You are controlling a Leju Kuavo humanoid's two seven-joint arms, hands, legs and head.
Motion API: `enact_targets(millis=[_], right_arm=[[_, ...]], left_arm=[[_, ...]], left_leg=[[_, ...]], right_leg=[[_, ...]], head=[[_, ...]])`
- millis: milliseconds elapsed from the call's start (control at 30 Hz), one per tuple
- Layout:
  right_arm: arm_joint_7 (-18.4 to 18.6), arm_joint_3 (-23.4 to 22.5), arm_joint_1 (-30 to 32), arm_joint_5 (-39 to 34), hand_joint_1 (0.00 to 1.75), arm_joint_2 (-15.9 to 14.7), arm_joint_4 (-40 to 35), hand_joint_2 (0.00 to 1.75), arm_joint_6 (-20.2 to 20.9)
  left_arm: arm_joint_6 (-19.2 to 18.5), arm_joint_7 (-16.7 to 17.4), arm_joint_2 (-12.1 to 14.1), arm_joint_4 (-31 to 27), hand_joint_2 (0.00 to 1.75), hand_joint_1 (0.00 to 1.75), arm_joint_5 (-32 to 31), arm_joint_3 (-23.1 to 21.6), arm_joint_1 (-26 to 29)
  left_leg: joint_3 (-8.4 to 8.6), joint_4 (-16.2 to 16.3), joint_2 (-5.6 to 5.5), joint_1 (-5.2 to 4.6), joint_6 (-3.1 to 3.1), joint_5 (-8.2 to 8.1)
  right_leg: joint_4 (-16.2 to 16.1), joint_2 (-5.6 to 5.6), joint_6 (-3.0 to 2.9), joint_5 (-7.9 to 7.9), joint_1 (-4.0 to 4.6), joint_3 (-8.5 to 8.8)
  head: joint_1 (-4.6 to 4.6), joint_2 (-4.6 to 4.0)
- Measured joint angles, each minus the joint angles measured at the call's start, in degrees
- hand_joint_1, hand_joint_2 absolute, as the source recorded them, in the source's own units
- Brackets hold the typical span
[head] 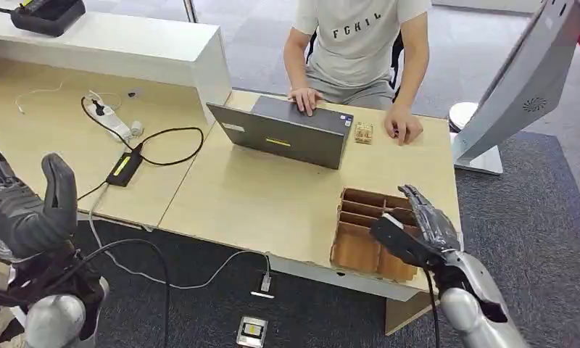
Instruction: Pass the card to the sensor for recognition and then transmit it.
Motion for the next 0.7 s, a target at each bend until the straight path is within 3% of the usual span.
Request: enact_targets(millis=[433, 533, 700], right_arm=[[0.52, 0.7, -0.09, -0.17, 0.0, -0.09, 1.45, 1.75, -0.88], [2.73, -0.57, -0.06, 0.35, 0.0, -2.03, 1.42, 1.75, -2.91], [2.91, -1.25, -0.05, 0.53, 0.0, -2.8, 1.12, 1.75, -3.1]], left_arm=[[0.0, 0.37, 0.0, 0.0, 1.75, 0.0, 0.04, -0.04, -0.14], [0.0, 0.55, 0.09, 0.24, 1.75, 0.0, 1.25, -0.15, -1.8], [0.0, 0.46, 0.09, 0.68, 1.75, 0.0, 1.33, -0.28, -2.25]], left_leg=[[0.03, 0.0, 0.01, 0.0, 0.0, 0.0], [0.02, 0.04, 0.03, 0.0, 0.0, 0.0], [0.01, 0.04, 0.04, 0.0, 0.0, 0.0]], right_leg=[[0.0, 0.01, 0.0, 0.0, 0.0, -0.01], [-0.01, 0.03, 0.01, 0.01, 0.0, -0.02], [-0.01, 0.05, 0.01, 0.01, -0.01, -0.04]], head=[[0.0, 0.0], [0.0, 0.0], [0.0, 0.0]])
